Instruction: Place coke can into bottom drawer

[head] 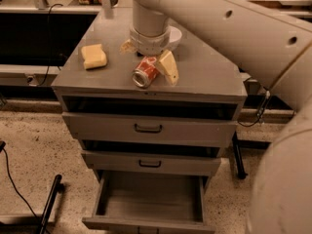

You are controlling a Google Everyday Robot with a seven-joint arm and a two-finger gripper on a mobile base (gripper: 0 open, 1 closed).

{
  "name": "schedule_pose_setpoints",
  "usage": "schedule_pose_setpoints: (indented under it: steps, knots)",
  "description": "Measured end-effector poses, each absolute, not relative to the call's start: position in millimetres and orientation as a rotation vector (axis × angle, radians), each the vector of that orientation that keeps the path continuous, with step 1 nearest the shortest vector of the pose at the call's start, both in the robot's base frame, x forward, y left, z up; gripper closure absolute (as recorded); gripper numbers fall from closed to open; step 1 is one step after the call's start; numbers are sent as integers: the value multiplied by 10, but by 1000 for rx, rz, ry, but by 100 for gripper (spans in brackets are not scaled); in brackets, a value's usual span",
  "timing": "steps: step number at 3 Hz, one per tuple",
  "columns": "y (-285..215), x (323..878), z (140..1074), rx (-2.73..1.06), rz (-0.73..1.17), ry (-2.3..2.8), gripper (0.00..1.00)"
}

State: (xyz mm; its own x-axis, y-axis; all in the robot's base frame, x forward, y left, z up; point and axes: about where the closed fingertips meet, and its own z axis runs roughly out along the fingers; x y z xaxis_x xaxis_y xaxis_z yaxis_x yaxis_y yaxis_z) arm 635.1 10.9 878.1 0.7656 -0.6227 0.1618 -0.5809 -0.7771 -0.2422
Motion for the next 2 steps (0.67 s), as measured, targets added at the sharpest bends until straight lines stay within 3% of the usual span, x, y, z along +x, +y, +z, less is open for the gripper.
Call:
schedule_pose_setpoints:
  steps: [1, 2]
  knots:
    - [213, 6468, 8591, -2868, -389, 927, 0]
    - [256, 6538, 8462, -2922, -434, 903, 18]
